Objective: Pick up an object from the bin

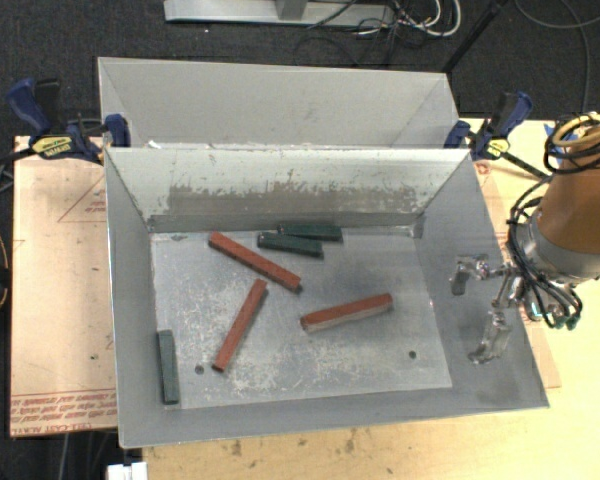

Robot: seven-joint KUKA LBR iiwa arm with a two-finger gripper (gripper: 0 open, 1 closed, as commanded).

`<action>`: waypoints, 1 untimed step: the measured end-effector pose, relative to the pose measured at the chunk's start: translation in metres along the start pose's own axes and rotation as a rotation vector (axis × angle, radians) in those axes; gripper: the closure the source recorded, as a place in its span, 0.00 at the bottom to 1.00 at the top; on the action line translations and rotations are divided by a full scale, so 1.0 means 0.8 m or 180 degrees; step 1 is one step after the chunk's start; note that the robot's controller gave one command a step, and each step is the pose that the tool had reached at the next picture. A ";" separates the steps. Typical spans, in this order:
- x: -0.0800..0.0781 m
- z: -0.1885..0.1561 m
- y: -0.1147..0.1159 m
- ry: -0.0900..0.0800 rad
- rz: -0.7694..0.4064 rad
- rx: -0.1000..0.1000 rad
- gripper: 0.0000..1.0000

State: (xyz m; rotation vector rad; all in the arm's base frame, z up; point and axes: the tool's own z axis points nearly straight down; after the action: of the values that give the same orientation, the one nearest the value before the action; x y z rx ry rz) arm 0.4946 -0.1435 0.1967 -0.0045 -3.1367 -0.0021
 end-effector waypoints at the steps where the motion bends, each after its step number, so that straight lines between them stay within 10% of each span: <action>1: -0.002 -0.003 0.001 -0.0019 -0.0010 0.0004 0.00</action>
Offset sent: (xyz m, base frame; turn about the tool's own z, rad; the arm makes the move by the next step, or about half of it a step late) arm 0.0396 0.0425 -0.0874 -0.0593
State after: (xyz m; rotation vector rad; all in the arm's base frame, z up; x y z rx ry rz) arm 0.4963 -0.1429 0.1993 0.0005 -3.1425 -0.0003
